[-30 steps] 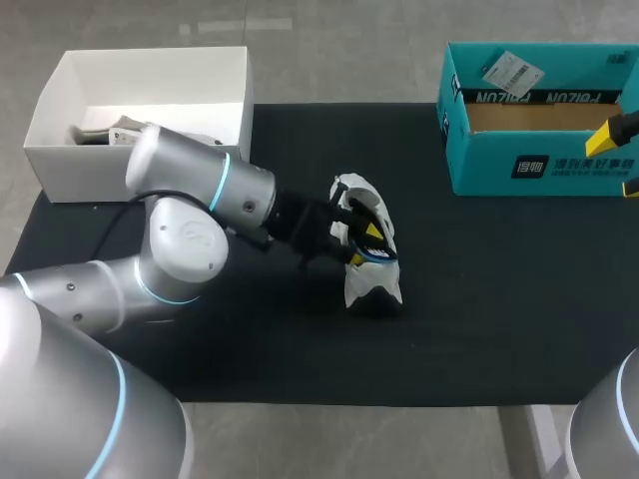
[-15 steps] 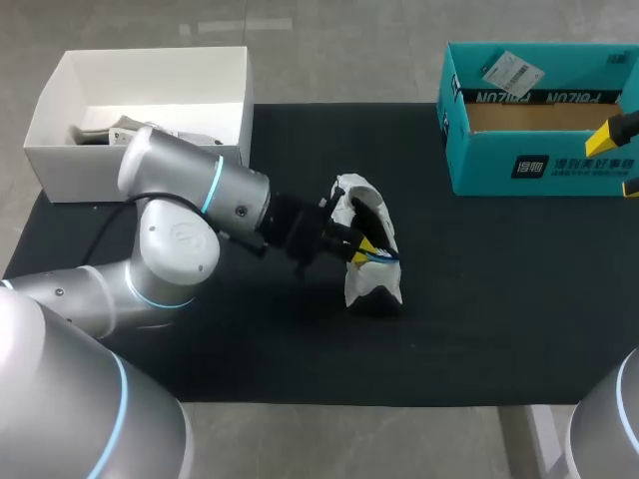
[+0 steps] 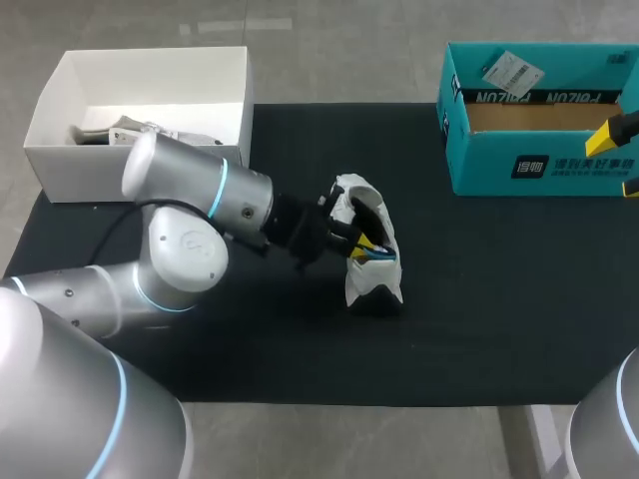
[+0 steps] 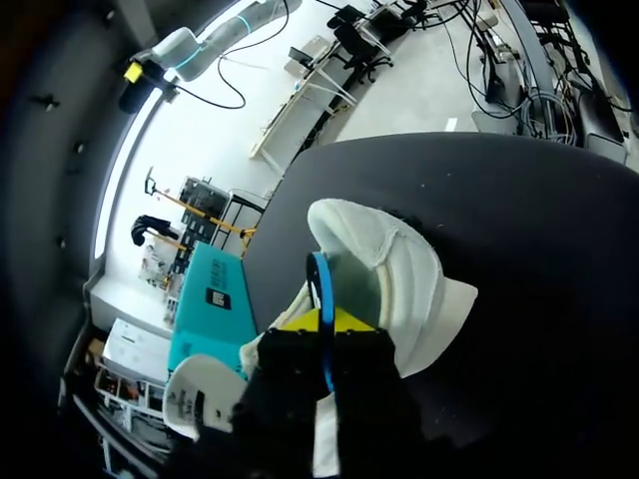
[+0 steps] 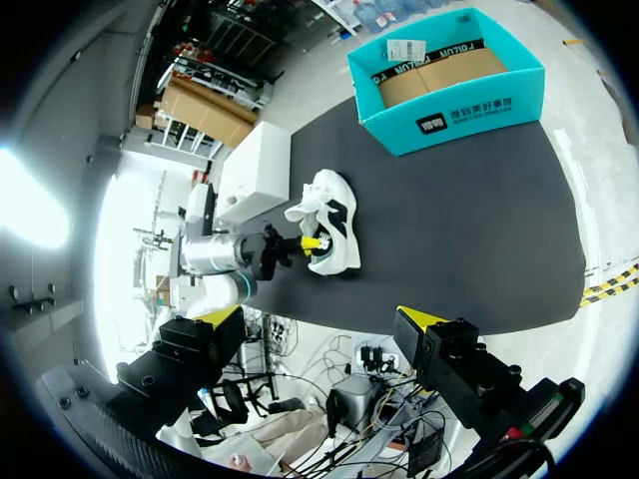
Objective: Take the shoe out of the shoebox, open the shoe tongue, remove and reinsert the insole, then place the shoe into the shoebox
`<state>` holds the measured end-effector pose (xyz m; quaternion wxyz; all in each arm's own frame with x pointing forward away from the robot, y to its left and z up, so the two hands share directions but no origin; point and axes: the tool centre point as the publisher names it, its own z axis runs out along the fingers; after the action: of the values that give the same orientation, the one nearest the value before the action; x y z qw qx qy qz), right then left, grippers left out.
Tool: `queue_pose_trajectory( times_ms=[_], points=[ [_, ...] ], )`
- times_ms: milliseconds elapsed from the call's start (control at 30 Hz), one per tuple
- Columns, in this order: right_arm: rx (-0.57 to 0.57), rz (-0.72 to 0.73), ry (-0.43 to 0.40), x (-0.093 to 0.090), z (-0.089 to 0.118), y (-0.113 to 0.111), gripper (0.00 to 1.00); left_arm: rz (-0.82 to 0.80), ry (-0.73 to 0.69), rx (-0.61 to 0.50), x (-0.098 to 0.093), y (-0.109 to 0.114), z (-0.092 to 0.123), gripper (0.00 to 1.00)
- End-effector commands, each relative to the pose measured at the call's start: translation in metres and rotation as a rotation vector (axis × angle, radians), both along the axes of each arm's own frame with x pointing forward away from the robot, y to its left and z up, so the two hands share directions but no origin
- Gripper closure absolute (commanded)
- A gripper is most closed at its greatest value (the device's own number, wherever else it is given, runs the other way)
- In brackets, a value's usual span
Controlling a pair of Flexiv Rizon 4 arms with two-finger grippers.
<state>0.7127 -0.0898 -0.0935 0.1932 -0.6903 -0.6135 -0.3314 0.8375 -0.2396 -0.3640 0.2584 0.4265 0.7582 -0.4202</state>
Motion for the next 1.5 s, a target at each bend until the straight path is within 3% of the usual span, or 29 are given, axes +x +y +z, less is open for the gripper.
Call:
queue_pose_trajectory(
  times_ms=[33, 100, 167, 467, 500, 533, 567, 800, 1233, 1267, 1300, 1333, 1367, 1400, 1500],
  points=[
    [-0.001, 0.002, 0.004, 0.002, 0.000, 0.000, 0.00, -0.006, 0.014, -0.013, -0.003, 0.000, 0.000, 0.68],
    [-0.001, 0.002, 0.004, 0.002, 0.000, 0.000, 0.00, -0.012, 0.019, -0.026, -0.006, 0.003, 0.004, 0.50],
    [-0.001, 0.002, 0.004, 0.002, 0.000, 0.000, 0.00, -0.016, 0.018, -0.035, -0.010, 0.005, 0.008, 0.47],
    [-0.001, 0.002, 0.004, 0.002, 0.000, 0.000, 0.00, -0.039, -0.005, -0.058, -0.019, 0.008, 0.024, 0.70],
    [-0.001, 0.002, 0.004, 0.002, 0.000, 0.000, 0.00, -0.045, -0.004, -0.058, -0.020, 0.007, 0.024, 0.78],
    [-0.001, 0.002, 0.004, 0.002, 0.000, 0.000, 0.00, -0.050, -0.003, -0.057, -0.020, 0.007, 0.024, 0.95],
    [-0.001, 0.002, 0.004, 0.002, 0.000, 0.000, 0.00, -0.061, 0.006, -0.056, -0.021, 0.005, 0.022, 1.00],
    [-0.001, 0.002, 0.004, 0.002, 0.000, 0.000, 0.00, -0.095, 0.028, -0.010, -0.022, -0.007, 0.005, 1.00],
    [-0.001, 0.002, 0.004, 0.002, 0.000, 0.000, 0.00, -0.061, 0.054, 0.003, -0.009, -0.002, -0.004, 1.00],
    [-0.001, 0.002, 0.004, 0.002, 0.000, 0.000, 0.00, -0.063, 0.055, 0.002, -0.011, -0.001, -0.003, 0.91],
    [-0.001, 0.002, 0.004, 0.002, 0.000, 0.000, 0.00, -0.065, 0.059, -0.001, -0.012, 0.000, -0.001, 0.69],
    [-0.001, 0.002, 0.004, 0.002, 0.000, 0.000, 0.00, -0.065, 0.059, -0.006, -0.014, 0.001, 0.002, 0.55],
    [-0.001, 0.002, 0.004, 0.002, 0.000, 0.000, 0.00, -0.067, 0.060, -0.014, -0.015, 0.003, 0.004, 0.31],
    [-0.001, 0.002, 0.004, 0.002, 0.000, 0.000, 0.00, -0.071, 0.063, -0.025, -0.016, 0.004, 0.007, 0.16],
    [-0.001, 0.002, 0.004, 0.002, 0.000, 0.000, 0.00, -0.077, 0.055, -0.031, -0.018, 0.005, 0.014, 0.15]
  ],
)
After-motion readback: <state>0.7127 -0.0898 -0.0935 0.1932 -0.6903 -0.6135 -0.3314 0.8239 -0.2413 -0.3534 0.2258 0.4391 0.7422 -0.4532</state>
